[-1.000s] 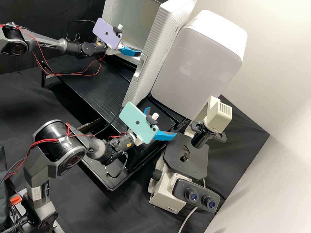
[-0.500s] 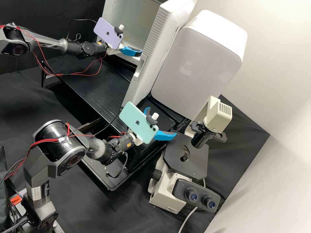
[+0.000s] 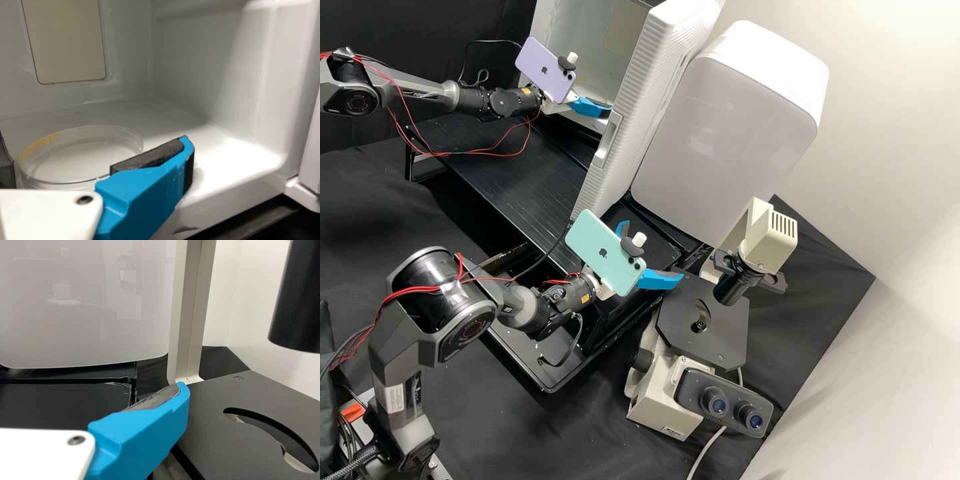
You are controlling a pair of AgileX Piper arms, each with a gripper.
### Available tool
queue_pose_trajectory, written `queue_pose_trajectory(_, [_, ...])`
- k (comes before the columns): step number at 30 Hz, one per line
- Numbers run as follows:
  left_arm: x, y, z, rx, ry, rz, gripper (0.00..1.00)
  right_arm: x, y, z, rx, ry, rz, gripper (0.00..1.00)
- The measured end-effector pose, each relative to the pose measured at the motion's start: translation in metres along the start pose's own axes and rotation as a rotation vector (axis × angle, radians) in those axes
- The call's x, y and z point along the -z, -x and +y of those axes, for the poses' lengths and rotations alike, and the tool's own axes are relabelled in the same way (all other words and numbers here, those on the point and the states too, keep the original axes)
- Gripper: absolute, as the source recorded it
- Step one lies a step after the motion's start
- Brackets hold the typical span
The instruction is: Take the petri dish out of the incubator
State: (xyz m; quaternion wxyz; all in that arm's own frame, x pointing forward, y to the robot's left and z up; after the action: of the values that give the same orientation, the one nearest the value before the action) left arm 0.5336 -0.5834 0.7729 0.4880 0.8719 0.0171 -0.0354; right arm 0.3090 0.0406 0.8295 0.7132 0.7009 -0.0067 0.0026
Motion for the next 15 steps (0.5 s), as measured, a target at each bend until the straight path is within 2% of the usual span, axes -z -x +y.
queue_pose_trajectory(3, [0.0,0.0001,-0.0013,0.002,0.024,-0.004,0.0,0.0,0.0,0.0,0.0,0.0,0.0,1.0])
queue_pose_trajectory(10, [-0.0005,0.0002,-0.0012,-0.001,0.041,-0.01,0.0,0.0,0.0,0.0,0.0,0.0,0.0,1.0])
queue_pose_trajectory(15, [0.0002,0.0005,-0.0048,0.008,0.027,-0.01,0.0,0.0,0.0,0.0,0.0,0.0,0.0,1.0])
